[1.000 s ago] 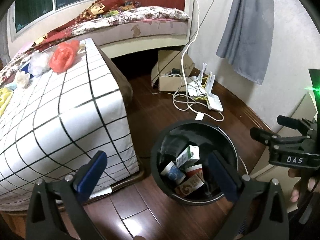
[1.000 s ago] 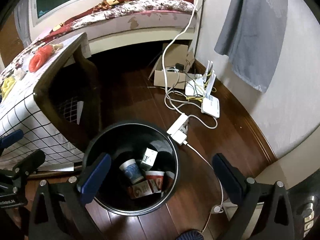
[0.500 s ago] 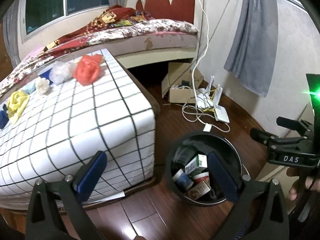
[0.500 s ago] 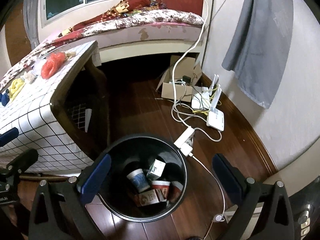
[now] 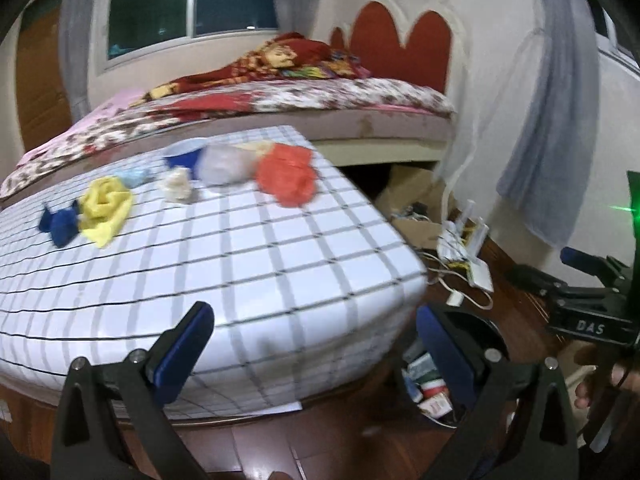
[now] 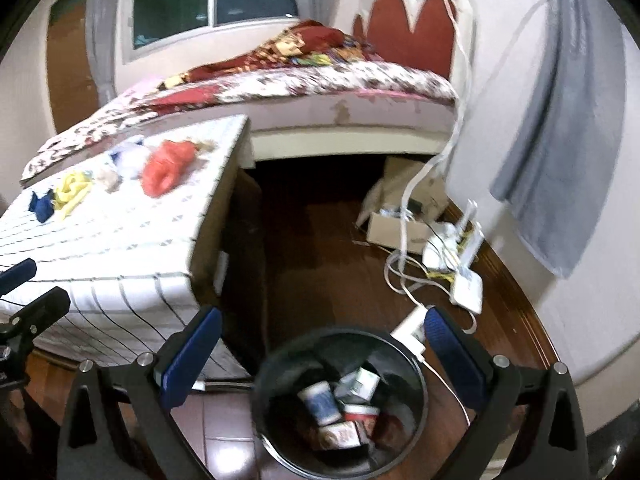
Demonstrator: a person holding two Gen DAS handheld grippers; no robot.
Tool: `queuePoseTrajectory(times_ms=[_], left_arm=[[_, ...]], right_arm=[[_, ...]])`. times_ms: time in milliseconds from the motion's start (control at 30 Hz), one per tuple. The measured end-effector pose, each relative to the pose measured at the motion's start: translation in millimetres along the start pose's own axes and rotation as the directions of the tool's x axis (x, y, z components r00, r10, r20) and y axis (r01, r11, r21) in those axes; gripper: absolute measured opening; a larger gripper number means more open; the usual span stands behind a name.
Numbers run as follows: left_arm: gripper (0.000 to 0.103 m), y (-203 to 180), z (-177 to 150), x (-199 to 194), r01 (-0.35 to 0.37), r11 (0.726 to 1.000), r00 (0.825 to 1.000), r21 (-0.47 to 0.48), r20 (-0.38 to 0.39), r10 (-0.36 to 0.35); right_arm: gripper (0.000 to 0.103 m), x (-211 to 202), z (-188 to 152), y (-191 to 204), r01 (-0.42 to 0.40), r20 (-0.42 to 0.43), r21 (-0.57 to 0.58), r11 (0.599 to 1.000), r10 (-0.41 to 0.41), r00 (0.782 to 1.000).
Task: Collect trash
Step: 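Move both tools back from the bin toward the table, then grasp the white tissue with the left tool while the right tool grasps the red plastic bag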
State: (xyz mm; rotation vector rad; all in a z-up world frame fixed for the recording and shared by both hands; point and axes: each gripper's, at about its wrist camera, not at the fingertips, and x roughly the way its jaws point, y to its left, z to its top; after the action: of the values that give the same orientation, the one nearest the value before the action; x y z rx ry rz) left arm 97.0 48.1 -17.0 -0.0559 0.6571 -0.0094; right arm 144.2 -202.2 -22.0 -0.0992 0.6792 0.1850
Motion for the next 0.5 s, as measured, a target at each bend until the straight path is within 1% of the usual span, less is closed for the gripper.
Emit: queuePoseTrajectory(times_ms=[200,267,367,500], left_arm=[[0.102,52,8,2,-0.075,0.994,0.997,-0.076,0.0,0.076],[0.102,67,12,3,-0.096,0.991,0.995,-0.093,0.001,0.096],[0.102,89,25,8,-0.128,0.985,0.991,-0.113,0.013,0.13],[0.102,109,41,20,-0.162,0.979,0.986,-0.121,0.026,0.166]], right_arm=[[0.102,1,26,44,-0.077,0.074,-0.037,0.996,0.079,0.994],[0.102,5,36,57,-0.11,0.074,-0.042,0.993,0.113,0.991],[0.102,17,53,80,-0.144,0.039,-0.069,0.987,0.147,0.988],[0.102,33,76,103,-0.177,0.039,-0.107,0.978,0.182,0.983]])
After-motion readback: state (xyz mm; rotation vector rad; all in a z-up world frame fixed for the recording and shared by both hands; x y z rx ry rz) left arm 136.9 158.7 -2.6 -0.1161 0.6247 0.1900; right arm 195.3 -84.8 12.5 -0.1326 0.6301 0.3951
